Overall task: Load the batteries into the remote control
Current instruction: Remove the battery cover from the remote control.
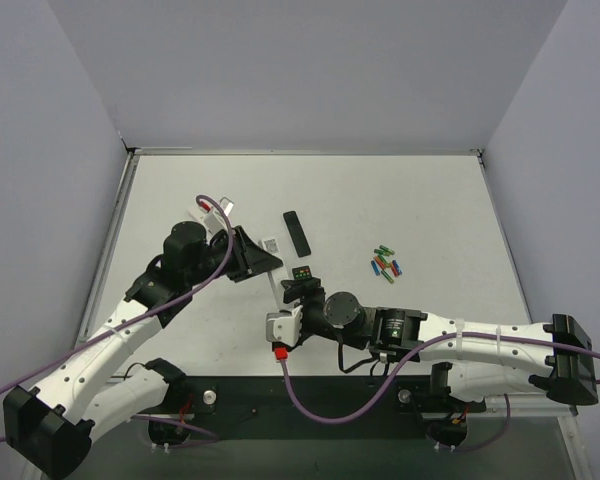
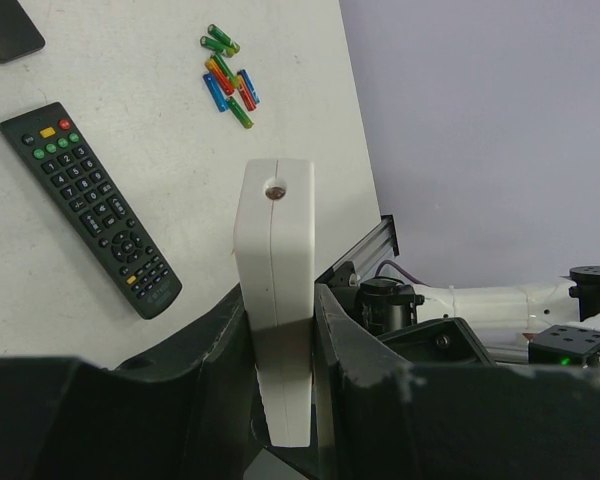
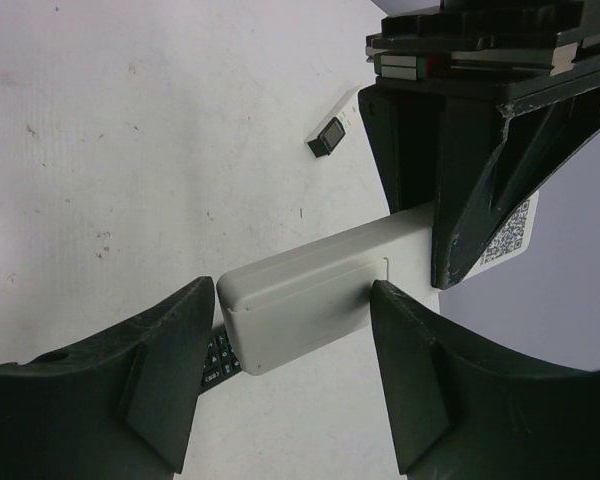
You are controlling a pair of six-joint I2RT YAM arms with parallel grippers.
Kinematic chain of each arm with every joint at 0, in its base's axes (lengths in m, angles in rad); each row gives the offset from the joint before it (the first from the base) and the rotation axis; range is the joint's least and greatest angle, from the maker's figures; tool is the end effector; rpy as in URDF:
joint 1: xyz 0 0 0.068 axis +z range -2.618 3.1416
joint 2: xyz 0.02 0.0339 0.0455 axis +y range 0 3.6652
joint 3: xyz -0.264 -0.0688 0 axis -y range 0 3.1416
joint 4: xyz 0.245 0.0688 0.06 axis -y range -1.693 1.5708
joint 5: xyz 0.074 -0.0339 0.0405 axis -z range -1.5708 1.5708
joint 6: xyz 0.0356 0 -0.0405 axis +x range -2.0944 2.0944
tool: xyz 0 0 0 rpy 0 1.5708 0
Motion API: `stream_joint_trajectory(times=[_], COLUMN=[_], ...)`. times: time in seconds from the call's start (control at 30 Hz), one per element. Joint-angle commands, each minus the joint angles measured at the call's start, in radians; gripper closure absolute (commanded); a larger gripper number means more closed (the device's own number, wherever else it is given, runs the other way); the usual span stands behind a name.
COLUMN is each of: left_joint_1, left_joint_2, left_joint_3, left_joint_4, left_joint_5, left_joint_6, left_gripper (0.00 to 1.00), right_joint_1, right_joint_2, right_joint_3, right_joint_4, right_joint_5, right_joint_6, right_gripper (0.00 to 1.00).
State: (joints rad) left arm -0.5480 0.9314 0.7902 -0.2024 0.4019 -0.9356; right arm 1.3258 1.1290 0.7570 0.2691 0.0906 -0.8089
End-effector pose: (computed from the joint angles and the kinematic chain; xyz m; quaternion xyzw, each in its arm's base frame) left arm 0.1754 -0.1234 0.3143 -0.0415 0.8083 -0.5015 0.3057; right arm 0.0677 0.2573 0.3078 -0.6351 0.3844 0.1385 0.6555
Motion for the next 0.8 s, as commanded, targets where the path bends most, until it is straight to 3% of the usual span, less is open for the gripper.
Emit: stream_joint_trajectory(times=[0.0,0.33,0.47,0.67,0.77], left_joint_1=[0.007,0.013,0.016,0.016,0.016], left_joint_2=[-0.006,-0.014,-0.02,-0.031,-0.051], left_joint_3=[0.063,0.081,0.081,0.035,0.009], left_joint_4=[0.077,0.101,0.094,0.098,0.1], left_joint_5=[0.045,0.048,0.045,0.02,-0.009], left_joint_6=[-0.048,-0.081,-0.086,-0.12,-0.146], left_gripper=[1.0,1.0,1.0,1.0,1.0], right_joint_1=[0.016,0.033,0.038,0.038,0.035], right_joint_2=[0.009,0.021,0.018,-0.023,-0.038], right_joint_3=[0.013,-0.004,-0.013,-0.044,-0.044], right_joint_4=[-0.01,-0.027,-0.021,0.085,0.12], right_joint_5=[0.015,0.021,0.034,0.081,0.075], right_joint_6=[0.022,0.048,0.057,0.04,0.024], right_gripper=[0.45,0.6,0.61,0.31,0.27])
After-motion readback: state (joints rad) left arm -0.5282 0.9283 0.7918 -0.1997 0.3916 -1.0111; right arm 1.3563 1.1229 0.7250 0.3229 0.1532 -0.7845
